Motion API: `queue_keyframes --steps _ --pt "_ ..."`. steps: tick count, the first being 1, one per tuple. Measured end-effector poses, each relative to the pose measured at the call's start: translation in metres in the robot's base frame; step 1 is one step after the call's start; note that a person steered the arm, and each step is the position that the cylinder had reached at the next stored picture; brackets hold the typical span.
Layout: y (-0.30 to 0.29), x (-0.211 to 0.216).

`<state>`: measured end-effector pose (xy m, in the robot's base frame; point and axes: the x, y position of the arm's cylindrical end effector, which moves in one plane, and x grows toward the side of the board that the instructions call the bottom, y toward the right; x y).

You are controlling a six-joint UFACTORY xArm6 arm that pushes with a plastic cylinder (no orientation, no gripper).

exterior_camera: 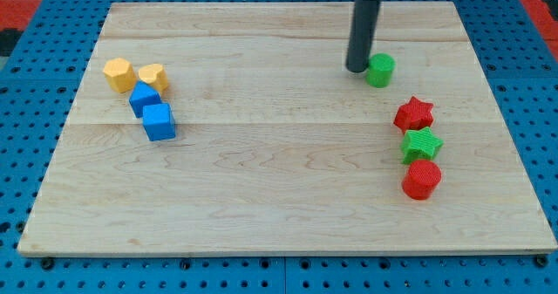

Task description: Move the green circle towards red star

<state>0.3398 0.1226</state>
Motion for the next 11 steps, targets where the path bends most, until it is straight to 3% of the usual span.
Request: queue_keyframes --steps 1,2,3,4,5,6,7,8,9,10,11 --pt "0.017 -0.025" --pt "0.036 0.016" --pt "0.037 0.017" --pt "0.02 -0.009" --pt "-0.042 0.013" --pt "-0.108 0.072" --pt "-0.179 0.159" --pt "-0.307 0.16" --pt "-0.37 0.125" --pt "-0.331 0.103" --pt "-0.214 0.099"
